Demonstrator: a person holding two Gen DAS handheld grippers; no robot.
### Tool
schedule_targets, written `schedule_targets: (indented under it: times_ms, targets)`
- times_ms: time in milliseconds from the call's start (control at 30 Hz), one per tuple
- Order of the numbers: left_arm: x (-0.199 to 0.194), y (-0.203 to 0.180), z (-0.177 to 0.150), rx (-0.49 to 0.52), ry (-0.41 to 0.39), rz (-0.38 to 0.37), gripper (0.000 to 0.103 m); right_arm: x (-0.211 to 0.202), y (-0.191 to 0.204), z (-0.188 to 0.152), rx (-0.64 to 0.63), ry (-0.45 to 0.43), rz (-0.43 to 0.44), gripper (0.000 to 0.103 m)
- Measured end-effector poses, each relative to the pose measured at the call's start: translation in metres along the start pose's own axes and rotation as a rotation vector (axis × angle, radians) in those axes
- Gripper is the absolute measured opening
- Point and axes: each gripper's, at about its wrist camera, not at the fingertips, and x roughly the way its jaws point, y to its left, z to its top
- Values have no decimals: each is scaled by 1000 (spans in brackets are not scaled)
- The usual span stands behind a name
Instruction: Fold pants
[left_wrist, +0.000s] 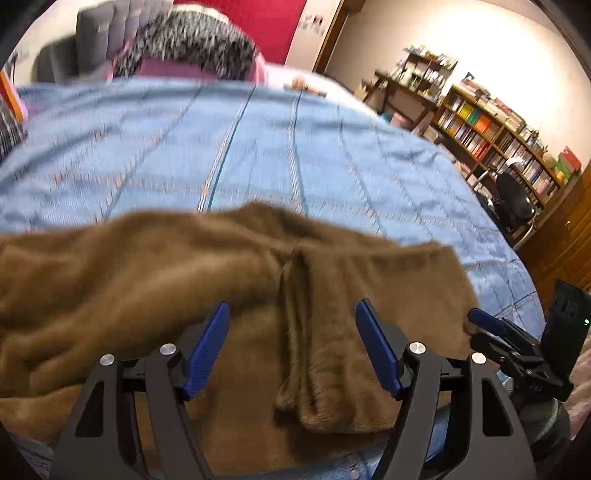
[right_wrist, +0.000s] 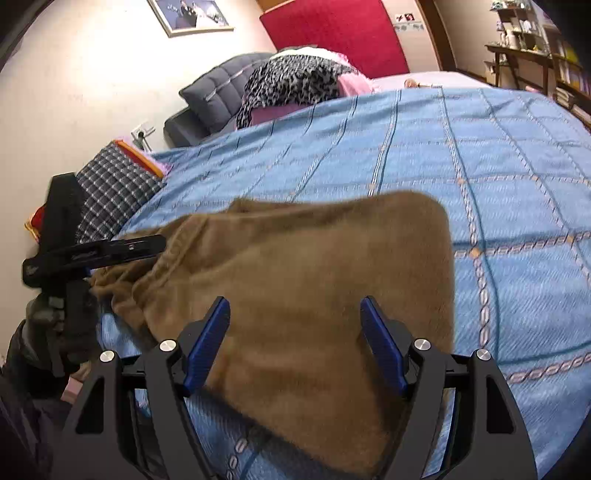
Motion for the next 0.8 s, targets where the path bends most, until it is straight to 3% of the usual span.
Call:
schedule_targets:
  times_ms: [200, 433, 600, 800]
  targets:
    - [11, -39, 0, 81, 2, -135, 71, 18, -5, 13, 35, 5, -79, 74]
    - [60, -48, -9, 101, 71, -105, 70, 33, -15, 25, 65, 13, -119, 74]
    - [67, -44, -18, 136, 61, -109, 70, 53, -15, 17, 14, 74, -175, 74]
    - [74, -49, -34, 211, 16, -65, 71, 64, -7, 6, -59, 77, -241, 76]
